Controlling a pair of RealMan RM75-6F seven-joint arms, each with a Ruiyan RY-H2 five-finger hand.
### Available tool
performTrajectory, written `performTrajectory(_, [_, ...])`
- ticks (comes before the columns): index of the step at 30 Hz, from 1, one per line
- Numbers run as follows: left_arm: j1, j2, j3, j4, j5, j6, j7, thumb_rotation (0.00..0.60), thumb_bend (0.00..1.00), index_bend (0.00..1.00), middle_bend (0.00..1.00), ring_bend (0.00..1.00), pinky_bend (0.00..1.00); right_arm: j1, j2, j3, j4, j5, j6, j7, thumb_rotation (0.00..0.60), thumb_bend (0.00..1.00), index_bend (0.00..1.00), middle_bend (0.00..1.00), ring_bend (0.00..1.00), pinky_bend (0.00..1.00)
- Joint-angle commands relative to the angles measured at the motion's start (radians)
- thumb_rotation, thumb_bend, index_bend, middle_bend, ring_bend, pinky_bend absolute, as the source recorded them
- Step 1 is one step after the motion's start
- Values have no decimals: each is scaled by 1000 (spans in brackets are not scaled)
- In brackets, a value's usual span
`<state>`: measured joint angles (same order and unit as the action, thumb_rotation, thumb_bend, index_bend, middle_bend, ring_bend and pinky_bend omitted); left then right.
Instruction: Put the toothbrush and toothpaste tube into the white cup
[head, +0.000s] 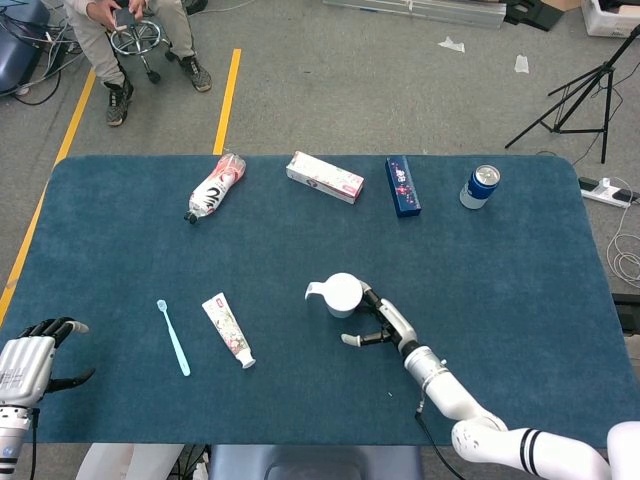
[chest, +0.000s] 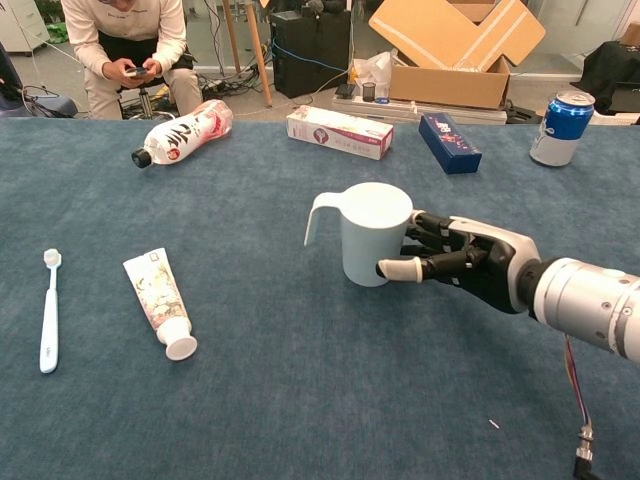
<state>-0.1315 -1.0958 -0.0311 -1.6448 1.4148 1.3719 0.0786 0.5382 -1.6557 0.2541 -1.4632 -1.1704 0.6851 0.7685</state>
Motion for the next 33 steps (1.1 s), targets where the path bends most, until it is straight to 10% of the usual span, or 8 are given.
performTrajectory(1, [0,0,0,0,0,0,0,600,9,357,327,273,322,2,-2,2,-1,-1,-1,-1,600,0,0,0,0,151])
performTrajectory(33, [-1,1,2,-2,-1,-2,5,600,10,358,327,273,322,63,-59,49,38,49,-61,-18,600,0,0,0,0,150])
